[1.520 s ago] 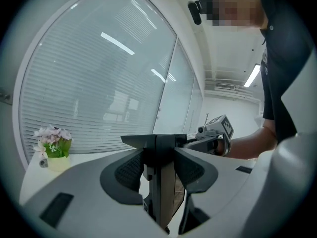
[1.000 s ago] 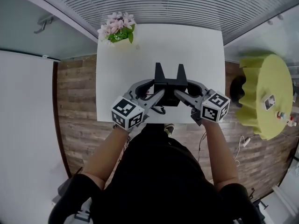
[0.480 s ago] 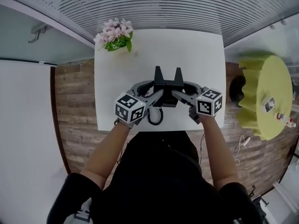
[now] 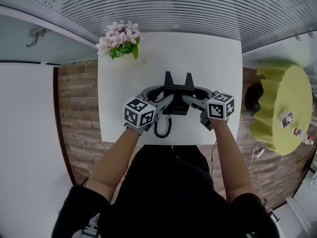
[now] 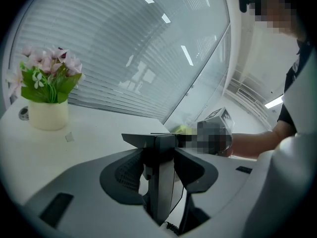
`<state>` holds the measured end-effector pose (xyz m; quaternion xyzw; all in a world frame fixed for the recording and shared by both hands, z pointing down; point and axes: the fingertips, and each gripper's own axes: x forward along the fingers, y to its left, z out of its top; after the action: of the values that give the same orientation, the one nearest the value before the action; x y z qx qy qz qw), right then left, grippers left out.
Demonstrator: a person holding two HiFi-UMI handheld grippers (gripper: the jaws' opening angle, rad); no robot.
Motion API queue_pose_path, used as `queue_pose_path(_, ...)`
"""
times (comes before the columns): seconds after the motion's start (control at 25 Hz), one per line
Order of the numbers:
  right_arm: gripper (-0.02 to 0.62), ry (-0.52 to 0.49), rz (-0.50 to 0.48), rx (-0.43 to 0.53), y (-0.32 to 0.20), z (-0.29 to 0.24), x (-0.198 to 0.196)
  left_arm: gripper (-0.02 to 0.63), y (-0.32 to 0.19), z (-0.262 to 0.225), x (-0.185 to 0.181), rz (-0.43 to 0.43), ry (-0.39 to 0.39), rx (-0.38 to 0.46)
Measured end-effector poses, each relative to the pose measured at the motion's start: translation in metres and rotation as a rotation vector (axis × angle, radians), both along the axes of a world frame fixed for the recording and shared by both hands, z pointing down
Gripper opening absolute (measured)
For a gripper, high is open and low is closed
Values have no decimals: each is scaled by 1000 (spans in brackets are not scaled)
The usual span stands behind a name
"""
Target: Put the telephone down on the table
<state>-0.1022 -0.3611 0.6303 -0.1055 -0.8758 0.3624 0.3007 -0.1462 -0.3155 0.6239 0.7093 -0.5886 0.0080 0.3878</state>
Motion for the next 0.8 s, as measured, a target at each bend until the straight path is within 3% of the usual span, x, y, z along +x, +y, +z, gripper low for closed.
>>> queue_pose_path(0.36, 212, 17, -23, -33, -12, 22, -19, 195, -11, 22, -18, -28, 30, -31)
queue_pose_path(0.8, 212, 33, 15, -112, -28, 45, -34, 195, -26, 46, -34, -49, 100, -62)
